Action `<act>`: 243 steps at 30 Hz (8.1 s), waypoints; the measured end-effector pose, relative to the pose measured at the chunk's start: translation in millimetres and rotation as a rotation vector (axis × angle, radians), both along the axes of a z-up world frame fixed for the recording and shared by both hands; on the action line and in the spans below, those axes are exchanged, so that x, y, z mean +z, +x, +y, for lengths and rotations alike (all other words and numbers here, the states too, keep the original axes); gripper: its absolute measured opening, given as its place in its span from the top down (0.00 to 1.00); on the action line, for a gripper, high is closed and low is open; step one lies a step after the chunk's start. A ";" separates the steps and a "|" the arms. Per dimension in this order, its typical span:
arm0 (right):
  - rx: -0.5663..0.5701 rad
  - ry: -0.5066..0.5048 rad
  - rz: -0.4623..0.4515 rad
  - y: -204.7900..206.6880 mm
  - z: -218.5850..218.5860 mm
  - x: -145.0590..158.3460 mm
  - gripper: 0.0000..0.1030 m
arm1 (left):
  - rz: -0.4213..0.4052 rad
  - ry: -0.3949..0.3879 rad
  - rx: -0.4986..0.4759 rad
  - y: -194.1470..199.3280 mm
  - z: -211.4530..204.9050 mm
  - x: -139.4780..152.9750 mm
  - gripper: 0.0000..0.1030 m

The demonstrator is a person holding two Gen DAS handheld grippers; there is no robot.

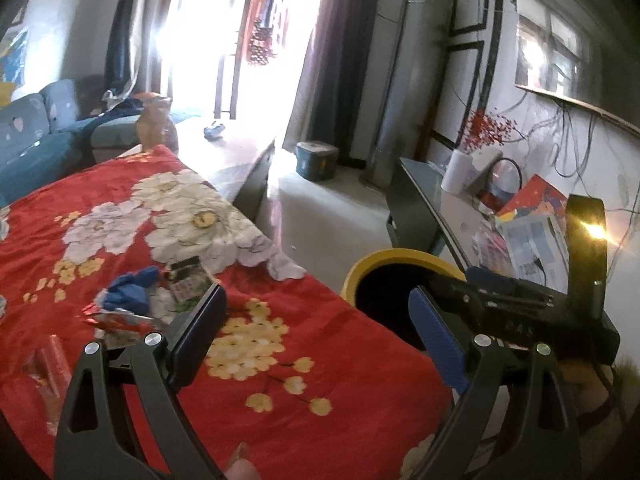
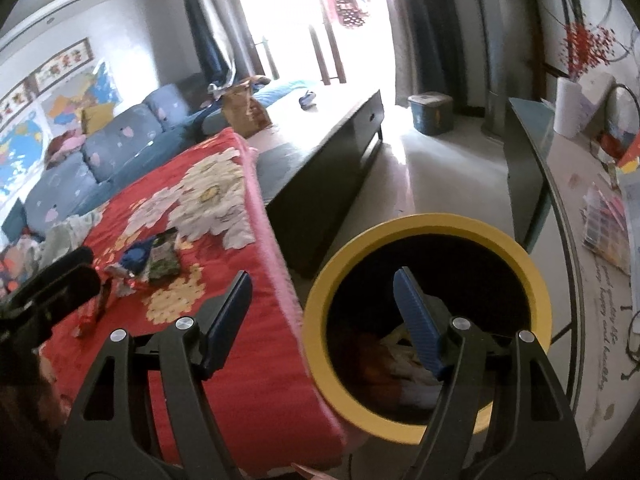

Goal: Collect trash
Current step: 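Move both tools back over the remaining wrappers on the bed, then grasp the brown snack packet with the left tool while the right grasps the red wrapper, then carry the brown snack packet and red wrapper over the yellow bin with both tools, then open both tools over the bin to drop the packet and red wrapper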

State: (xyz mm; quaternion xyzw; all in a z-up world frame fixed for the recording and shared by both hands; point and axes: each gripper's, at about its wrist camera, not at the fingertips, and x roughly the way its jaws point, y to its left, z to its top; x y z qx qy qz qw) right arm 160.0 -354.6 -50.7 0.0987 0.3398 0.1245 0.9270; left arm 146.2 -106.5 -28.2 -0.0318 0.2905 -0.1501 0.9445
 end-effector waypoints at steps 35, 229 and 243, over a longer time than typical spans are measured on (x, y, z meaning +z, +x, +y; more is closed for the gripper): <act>0.336 -0.066 -0.047 -25.6 137.0 21.6 0.37 | -0.030 -0.054 0.284 -21.7 129.9 12.6 0.13; -0.212 0.065 0.099 10.9 -104.4 -37.9 0.97 | 0.140 0.000 -0.315 22.3 -123.5 -37.8 0.84; -0.218 0.078 0.165 16.2 -107.6 -55.5 0.96 | 0.181 0.015 -0.322 42.0 -134.7 -65.5 0.83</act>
